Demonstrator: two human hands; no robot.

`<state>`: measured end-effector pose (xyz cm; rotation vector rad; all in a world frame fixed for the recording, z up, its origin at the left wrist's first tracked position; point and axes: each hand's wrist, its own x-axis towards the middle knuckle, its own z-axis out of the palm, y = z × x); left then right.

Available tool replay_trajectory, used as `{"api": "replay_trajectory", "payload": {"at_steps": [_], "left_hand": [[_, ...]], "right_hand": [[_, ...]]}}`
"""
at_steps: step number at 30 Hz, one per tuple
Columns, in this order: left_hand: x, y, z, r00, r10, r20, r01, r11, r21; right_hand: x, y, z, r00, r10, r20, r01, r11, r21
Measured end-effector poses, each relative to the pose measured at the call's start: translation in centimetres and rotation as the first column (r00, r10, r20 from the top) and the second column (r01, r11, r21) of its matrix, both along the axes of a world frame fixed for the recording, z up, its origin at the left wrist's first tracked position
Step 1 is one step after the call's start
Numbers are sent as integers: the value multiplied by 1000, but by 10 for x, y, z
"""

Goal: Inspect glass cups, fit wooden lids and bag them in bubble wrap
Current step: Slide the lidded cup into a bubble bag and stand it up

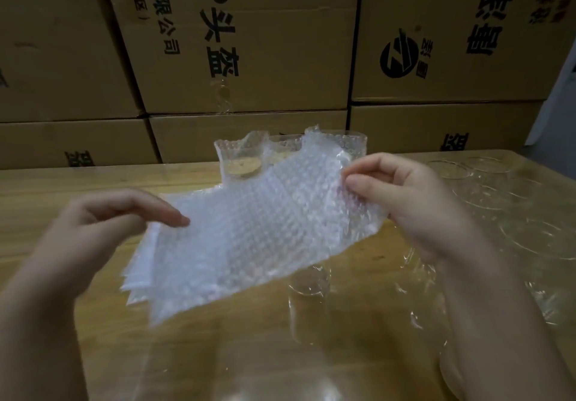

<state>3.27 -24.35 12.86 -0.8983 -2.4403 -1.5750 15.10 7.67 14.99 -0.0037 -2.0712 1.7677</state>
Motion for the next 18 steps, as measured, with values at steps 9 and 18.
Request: {"api": "replay_trajectory", "payload": {"at_steps": [9, 18], "left_hand": [[23, 69, 7, 935, -278, 221, 314, 938, -148], [30, 114, -3, 939, 5, 343, -24, 998, 50]], "right_hand": [[-15, -32, -17, 996, -9, 94, -17, 960, 278], [-17, -56, -23, 999, 27, 35, -39, 908, 418]]}}
